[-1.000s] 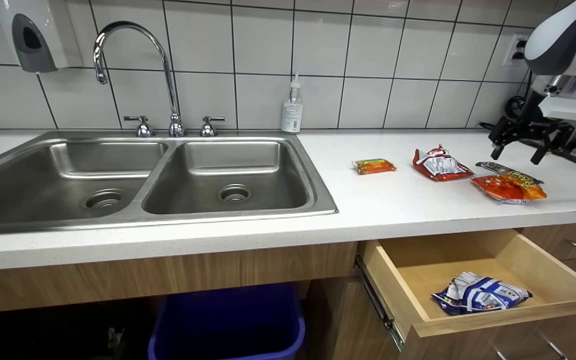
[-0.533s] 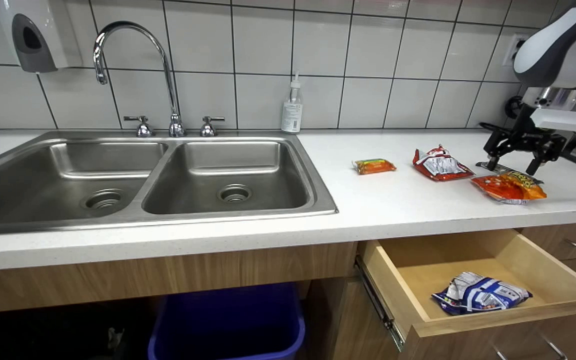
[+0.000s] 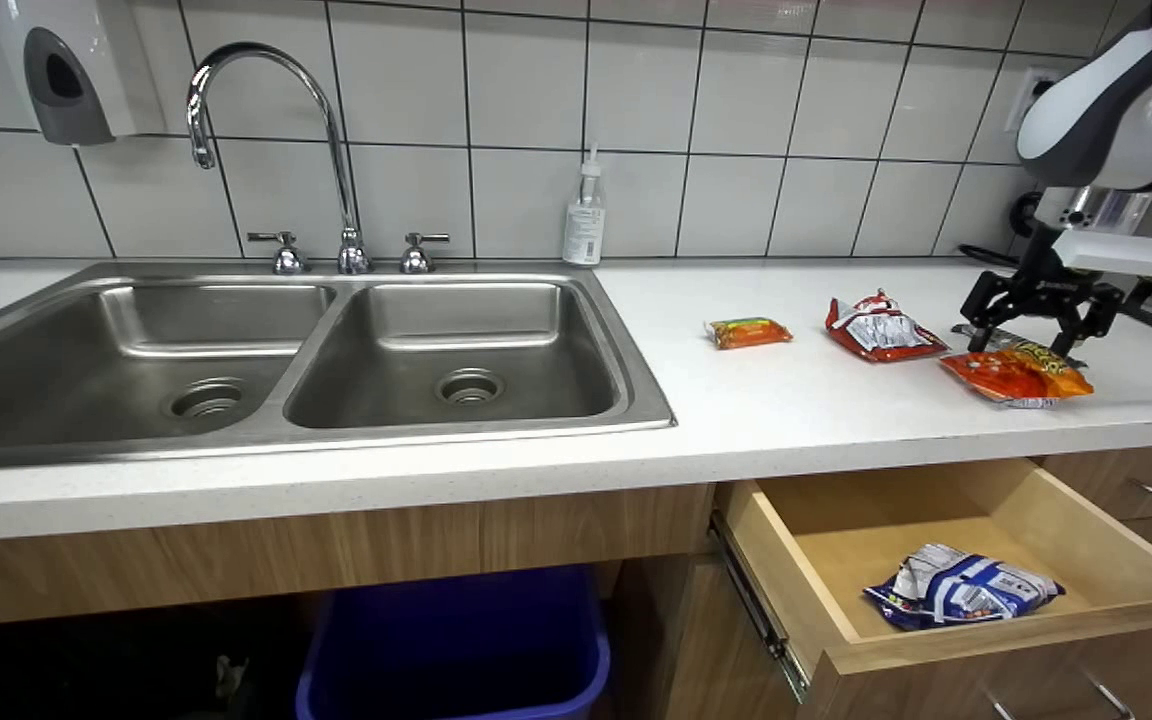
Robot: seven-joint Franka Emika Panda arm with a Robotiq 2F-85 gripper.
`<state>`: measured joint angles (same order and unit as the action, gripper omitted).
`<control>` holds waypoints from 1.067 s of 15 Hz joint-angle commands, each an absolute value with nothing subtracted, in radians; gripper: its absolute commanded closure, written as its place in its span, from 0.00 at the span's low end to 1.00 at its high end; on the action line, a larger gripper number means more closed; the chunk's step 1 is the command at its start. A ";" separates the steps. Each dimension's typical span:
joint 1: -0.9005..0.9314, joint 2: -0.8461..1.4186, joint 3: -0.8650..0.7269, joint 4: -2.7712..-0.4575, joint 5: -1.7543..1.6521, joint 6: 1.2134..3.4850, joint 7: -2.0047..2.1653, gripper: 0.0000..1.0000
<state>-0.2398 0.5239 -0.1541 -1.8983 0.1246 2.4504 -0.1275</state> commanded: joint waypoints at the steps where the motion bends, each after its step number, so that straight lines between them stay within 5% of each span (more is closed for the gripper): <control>1: -0.260 0.514 -0.125 -1.902 0.140 2.422 -0.128 0.00; 16: -0.246 0.459 -0.069 -2.031 0.186 2.456 -0.143 0.00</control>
